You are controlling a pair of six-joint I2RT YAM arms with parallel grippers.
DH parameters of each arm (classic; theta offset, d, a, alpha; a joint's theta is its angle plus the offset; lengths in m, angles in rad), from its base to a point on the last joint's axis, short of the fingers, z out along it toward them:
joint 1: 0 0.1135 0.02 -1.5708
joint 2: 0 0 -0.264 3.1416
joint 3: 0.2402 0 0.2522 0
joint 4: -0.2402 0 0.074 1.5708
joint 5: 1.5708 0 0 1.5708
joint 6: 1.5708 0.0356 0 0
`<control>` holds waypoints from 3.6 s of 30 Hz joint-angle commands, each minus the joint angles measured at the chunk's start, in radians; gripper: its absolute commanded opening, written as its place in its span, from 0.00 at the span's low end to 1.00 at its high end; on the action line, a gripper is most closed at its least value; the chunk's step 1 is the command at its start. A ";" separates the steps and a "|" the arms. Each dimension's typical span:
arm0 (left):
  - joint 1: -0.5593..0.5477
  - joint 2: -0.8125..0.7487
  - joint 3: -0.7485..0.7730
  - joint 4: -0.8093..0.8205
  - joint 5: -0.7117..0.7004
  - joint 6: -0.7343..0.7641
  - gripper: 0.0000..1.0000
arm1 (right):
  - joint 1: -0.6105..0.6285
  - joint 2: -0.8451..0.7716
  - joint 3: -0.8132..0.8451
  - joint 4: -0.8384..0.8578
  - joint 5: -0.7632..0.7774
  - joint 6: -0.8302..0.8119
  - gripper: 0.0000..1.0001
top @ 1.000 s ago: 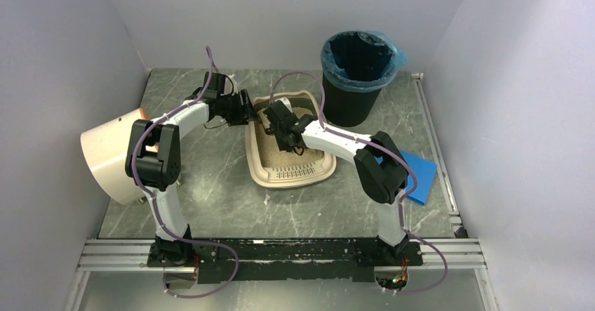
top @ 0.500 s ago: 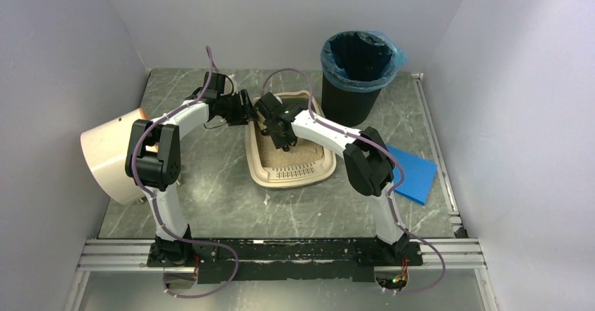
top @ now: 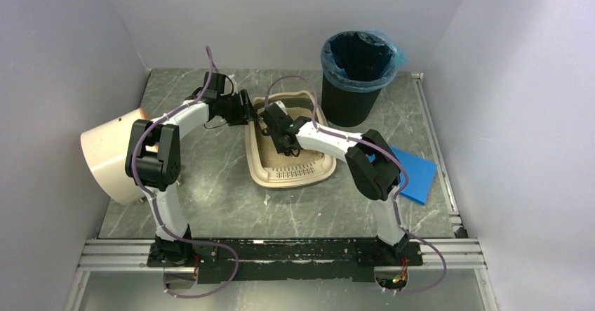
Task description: Clean the litter box
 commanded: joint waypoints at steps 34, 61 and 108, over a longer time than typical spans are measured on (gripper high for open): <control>-0.012 -0.035 0.005 -0.017 -0.002 -0.002 0.61 | -0.002 -0.135 -0.384 0.603 0.058 -0.139 0.00; -0.007 -0.268 -0.022 -0.001 -0.033 -0.070 0.64 | 0.001 -0.424 -0.655 0.730 0.046 -0.168 0.00; -0.004 -0.393 -0.199 -0.060 -0.110 0.041 0.64 | 0.201 -0.658 -0.692 0.427 0.451 -0.339 0.00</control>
